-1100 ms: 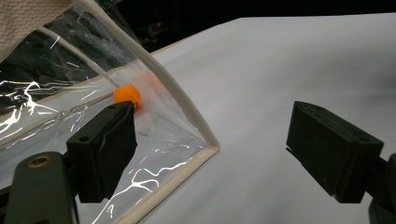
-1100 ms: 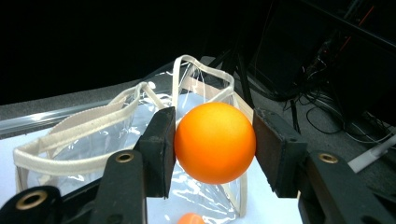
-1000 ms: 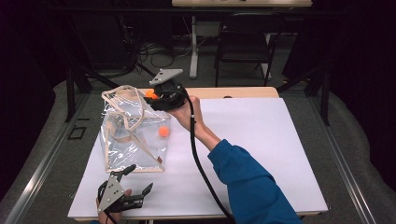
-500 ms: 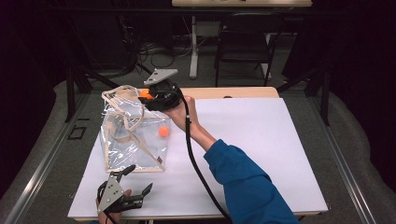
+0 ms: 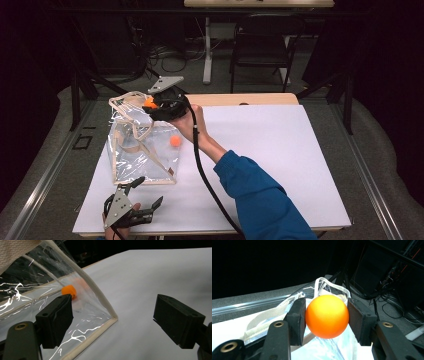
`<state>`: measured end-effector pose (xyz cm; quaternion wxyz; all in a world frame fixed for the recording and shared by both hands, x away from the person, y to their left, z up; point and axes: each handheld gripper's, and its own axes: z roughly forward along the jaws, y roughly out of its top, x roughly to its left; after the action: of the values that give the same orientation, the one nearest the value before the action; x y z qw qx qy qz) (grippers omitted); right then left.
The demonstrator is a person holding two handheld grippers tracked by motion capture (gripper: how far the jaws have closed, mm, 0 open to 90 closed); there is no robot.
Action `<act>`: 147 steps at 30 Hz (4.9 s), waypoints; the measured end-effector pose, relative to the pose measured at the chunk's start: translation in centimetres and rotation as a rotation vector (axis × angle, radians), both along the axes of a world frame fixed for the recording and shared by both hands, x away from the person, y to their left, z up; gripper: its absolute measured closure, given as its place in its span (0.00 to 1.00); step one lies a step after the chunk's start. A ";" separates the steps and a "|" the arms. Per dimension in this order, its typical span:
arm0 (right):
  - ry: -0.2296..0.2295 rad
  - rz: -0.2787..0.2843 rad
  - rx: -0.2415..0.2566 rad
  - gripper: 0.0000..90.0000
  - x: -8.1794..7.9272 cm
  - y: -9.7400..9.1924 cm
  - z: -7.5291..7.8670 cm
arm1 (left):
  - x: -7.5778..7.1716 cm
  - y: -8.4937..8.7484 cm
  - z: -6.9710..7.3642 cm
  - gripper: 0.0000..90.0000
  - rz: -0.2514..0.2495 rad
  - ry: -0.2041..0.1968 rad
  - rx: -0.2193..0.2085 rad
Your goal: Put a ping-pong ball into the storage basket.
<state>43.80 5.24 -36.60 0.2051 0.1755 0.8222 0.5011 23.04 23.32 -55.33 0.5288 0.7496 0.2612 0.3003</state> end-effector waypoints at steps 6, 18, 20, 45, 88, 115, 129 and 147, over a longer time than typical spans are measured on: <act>0.006 0.007 0.005 0.56 0.0 0.5 -0.2 | 0.0 0.0 0.0 0.18 -0.001 0.001 -0.003; 0.016 0.027 -0.009 0.56 -0.2 1.7 -0.7 | -0.1 0.1 0.0 0.18 0.002 0.000 -0.005; 0.018 0.031 -0.013 0.56 -0.2 1.8 -0.7 | -0.1 0.1 0.0 0.18 0.003 0.000 -0.005; 0.071 0.057 -0.072 0.56 -0.1 3.7 -2.0 | -0.1 0.3 0.1 0.18 0.003 -0.003 -0.007; 0.188 -0.003 -0.046 0.07 -1.3 -8.7 -4.0 | -0.1 -0.2 0.0 0.18 0.017 -0.002 0.011; 0.221 -0.097 -0.116 0.03 -4.2 -16.2 -7.4 | -0.3 -0.1 0.0 0.18 0.026 -0.002 0.020; 0.230 -0.133 -0.148 0.02 -5.9 -19.5 -9.0 | -0.3 -0.2 0.0 0.18 0.025 -0.001 0.026; 0.229 -0.187 -0.174 0.00 -8.3 -23.7 -11.2 | -0.3 -0.2 0.0 0.18 0.028 -0.003 0.027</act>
<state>35.50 -18.43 -47.76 0.1704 0.2888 0.8605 0.3835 22.75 23.12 -55.34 0.5147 0.7527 0.2667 0.3121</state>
